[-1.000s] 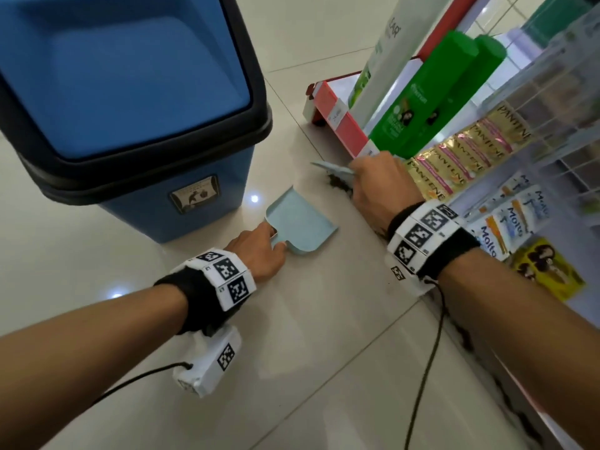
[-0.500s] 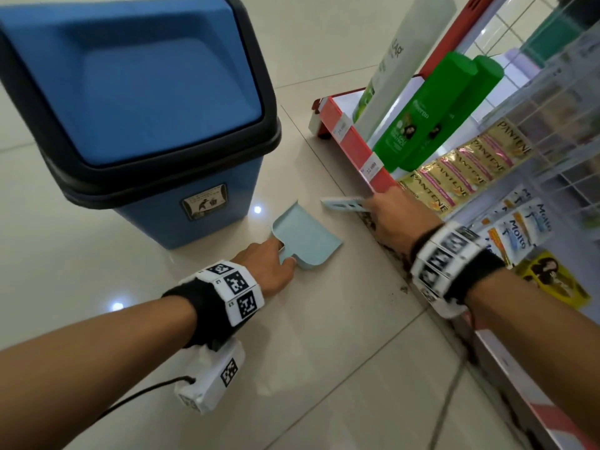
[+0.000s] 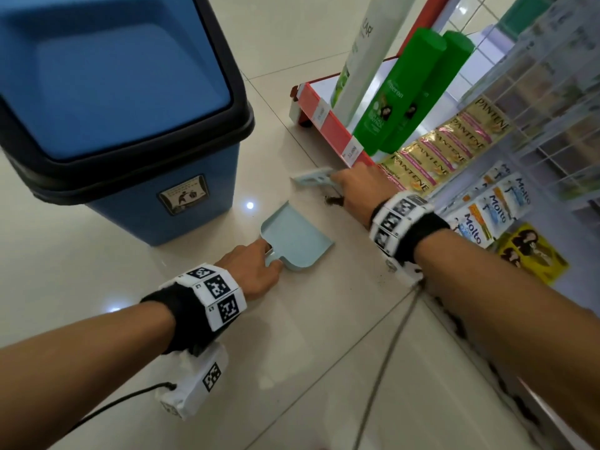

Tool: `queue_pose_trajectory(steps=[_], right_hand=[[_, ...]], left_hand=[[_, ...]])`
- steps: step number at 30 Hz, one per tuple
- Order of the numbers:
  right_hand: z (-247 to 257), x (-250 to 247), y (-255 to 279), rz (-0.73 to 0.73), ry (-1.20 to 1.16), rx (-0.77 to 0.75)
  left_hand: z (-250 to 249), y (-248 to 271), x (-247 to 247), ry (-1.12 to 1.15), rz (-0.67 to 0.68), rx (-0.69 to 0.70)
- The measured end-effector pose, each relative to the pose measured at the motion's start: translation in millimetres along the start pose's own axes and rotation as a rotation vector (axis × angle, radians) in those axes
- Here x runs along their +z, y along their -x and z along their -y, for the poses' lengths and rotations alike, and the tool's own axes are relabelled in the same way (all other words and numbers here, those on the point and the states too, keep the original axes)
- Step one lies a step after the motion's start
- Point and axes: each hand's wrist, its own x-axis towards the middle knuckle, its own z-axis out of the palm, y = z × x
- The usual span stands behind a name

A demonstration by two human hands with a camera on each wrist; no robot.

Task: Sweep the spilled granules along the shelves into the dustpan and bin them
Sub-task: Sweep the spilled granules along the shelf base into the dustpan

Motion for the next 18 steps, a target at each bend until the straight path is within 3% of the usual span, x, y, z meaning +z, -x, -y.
queue_pose_trajectory(steps=[4,7,14,16,18], right_hand=[[-24.1,5.2,45.1,0.087,0.024,0.037],[-29.7,-2.1,60.0,0.067,-0.004,0.038],[3.3,-9.8,7.3,-0.257,-0.211,-0.070],[12.8,-6.2,-8.7,-0.252,-0.193,-0.099],[14.7,0.4,-13.7,-0.154,-0.172,-0.126]], left_hand=[[9.5,6.6,-2.1,0.005,0.016,0.010],[14.6,10.7,-4.4,0.005,0.044,0.001],[11.1,18.4,-6.1,0.014,0.057,0.000],[9.8,18.1,-5.4,0.036,0.056,-0.009],[8.6,18.7,-4.1,0.061,0.057,-0.032]])
